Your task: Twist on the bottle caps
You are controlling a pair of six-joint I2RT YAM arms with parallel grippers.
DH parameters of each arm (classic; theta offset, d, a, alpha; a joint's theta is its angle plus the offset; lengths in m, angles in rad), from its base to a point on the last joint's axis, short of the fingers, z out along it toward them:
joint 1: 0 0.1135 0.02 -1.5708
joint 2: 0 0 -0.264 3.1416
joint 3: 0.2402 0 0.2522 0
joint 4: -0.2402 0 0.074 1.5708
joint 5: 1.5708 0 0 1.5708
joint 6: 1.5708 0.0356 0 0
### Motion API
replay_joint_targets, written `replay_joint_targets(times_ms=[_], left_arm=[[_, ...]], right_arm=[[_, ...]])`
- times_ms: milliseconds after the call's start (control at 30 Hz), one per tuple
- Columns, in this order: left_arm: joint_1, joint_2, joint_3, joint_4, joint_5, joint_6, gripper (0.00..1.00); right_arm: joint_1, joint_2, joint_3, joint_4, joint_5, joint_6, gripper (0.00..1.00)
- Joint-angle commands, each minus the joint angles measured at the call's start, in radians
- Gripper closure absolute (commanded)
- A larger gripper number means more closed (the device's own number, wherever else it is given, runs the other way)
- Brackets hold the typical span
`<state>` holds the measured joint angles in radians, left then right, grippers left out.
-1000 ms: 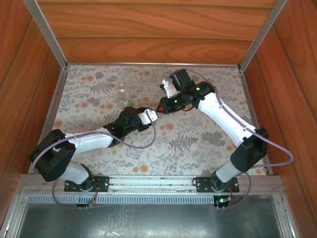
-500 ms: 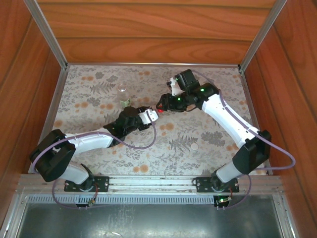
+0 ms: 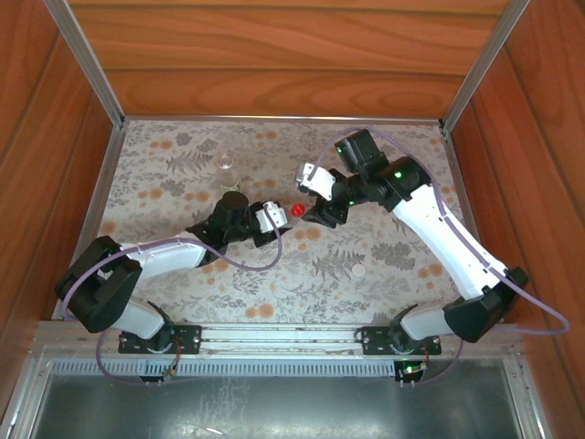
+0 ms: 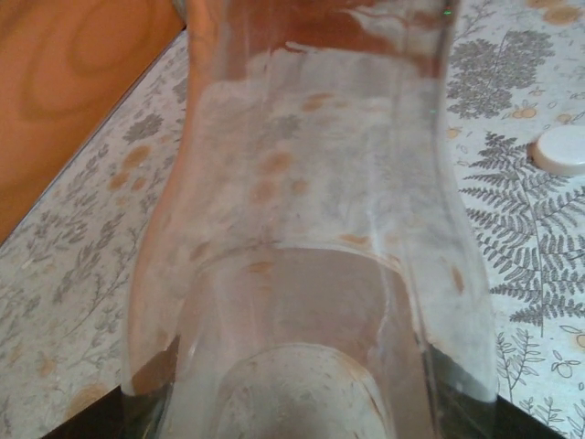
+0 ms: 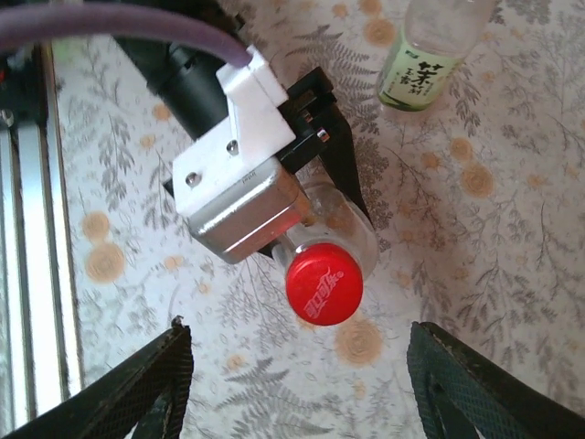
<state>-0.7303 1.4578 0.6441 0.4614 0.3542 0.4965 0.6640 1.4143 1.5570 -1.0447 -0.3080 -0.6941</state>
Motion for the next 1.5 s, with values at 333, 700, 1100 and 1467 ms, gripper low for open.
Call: replay_joint_targets(times_ms=[333,700,1100,1467], left_arm=[[-0.001,-0.023,0.019,-0.08,0.112,-0.009,0.49],[-0.003,-0.049,0.015,-0.092,0.107,-0.007,0.49],[-0.005,-0.051,0.032,-0.099,0.101,-0.022,0.49],[-0.033,-0.044,0.074,-0.106,-0.267,0.005,0.49]], right_arm=[[0.053,0.101,0.059,-0.072,0.048,-0.186,0.39],[0.055,0.135,0.056,-0.069,0.03,-0.165,0.47],[0.054,0.132,0.029,-0.042,0.001,-0.139,0.66],[0.054,0.119,0.008,0.061,-0.043,0.174,0.67]])
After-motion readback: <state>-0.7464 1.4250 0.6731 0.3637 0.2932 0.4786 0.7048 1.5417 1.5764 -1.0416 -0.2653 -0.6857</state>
